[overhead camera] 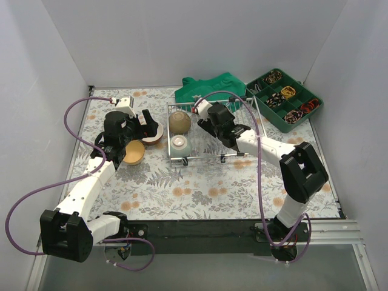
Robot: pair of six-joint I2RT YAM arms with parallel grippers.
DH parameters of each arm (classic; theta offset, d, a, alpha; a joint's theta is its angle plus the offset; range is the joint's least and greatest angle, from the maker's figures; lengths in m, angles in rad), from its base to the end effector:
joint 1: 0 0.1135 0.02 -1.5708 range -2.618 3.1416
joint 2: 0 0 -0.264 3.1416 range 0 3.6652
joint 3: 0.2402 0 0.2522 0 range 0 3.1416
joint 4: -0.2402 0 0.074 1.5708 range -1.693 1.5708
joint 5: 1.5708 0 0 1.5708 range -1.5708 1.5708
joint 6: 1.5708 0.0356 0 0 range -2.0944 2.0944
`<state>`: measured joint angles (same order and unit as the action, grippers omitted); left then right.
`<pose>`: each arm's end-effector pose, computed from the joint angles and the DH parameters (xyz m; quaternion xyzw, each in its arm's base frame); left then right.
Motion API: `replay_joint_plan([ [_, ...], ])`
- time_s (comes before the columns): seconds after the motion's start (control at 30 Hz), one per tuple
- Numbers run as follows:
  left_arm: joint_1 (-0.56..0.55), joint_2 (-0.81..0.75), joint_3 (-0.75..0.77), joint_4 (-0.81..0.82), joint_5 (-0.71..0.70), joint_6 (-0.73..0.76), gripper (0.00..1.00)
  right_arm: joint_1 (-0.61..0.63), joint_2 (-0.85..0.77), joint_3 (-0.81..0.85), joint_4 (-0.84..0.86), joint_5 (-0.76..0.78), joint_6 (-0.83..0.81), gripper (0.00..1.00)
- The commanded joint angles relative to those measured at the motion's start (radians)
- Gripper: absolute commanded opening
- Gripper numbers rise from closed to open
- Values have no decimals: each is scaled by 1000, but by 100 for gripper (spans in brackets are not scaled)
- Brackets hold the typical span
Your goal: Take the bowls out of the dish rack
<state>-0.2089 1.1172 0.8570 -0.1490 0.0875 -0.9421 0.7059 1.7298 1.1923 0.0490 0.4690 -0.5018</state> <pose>0.2507 -0.0563 0.3022 -0.2770 0.7883 -0.3290 0.4400 0.3121 0.2449 0.2507 -0.3748 0.7542 -0.1471 0.5187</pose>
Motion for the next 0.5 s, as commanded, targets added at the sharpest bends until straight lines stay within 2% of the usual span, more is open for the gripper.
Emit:
replay_joint_plan([
  [0.0,-3,-31,-10,12,12,2,98,-19,-85,84,-1,-19,118,27],
  [0.17,-3,-30,-12,11,18,0,98,-45,-105,108,-78,-75,219,27],
  [0.47,-3,-25,-12,15,38,-7,98,-112,-165,109,-121,-265,407,26],
])
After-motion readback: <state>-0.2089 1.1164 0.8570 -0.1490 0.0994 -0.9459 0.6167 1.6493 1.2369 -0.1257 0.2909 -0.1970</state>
